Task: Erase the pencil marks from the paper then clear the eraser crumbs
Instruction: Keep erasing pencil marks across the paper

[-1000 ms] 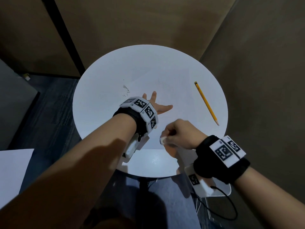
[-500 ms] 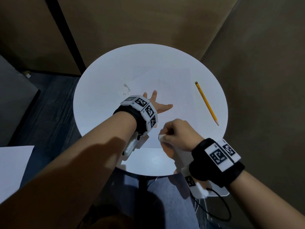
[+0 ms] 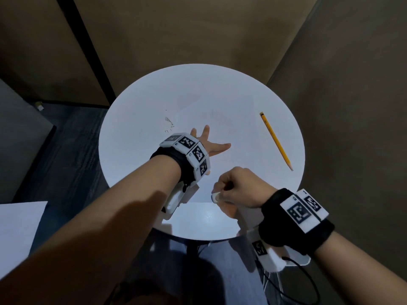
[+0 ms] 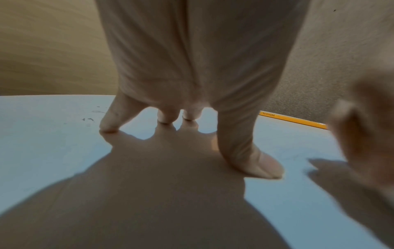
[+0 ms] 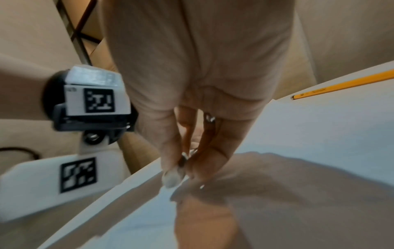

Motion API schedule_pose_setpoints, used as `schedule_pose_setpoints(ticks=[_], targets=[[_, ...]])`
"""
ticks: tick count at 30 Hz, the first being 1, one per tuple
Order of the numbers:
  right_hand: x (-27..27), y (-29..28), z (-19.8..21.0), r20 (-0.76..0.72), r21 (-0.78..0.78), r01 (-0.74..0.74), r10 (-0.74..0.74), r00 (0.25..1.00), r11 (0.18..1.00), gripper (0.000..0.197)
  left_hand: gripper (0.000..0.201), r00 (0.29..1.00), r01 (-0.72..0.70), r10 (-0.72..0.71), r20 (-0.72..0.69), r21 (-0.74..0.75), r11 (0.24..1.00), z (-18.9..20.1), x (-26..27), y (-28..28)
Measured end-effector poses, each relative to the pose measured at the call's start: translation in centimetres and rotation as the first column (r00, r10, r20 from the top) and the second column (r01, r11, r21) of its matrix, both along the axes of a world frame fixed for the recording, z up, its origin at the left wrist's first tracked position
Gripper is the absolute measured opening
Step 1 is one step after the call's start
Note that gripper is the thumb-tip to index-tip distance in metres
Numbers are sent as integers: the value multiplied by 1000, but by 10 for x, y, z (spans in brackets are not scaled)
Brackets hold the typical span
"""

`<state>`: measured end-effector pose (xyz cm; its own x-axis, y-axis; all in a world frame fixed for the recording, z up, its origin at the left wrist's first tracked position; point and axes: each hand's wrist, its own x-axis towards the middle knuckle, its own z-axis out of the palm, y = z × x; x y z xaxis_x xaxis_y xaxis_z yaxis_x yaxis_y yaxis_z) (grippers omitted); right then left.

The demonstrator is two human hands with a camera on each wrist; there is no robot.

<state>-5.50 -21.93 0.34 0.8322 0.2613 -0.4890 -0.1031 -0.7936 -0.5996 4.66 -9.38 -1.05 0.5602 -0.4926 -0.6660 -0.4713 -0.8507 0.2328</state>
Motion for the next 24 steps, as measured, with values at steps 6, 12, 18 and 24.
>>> schedule_pose_setpoints(ticks=[6, 12, 18, 24], targets=[[-5, 2, -7, 87, -8, 13, -13, 996, 1000, 15, 90, 1000, -31, 31, 4, -25, 999, 1, -2, 0], [-2, -7, -3, 98, 38, 27, -31, 995, 999, 8, 98, 1000, 20, -19, 22, -17, 1000, -3, 0, 4], [-12, -9, -7, 88, -22, -48, 50, 995, 999, 26, 98, 999, 25, -25, 37, -4, 1000, -5, 0, 4], [-14, -4, -10, 147, 14, -20, 18, 989, 1000, 26, 97, 999, 30, -30, 33, 0, 1000, 0, -2, 2]])
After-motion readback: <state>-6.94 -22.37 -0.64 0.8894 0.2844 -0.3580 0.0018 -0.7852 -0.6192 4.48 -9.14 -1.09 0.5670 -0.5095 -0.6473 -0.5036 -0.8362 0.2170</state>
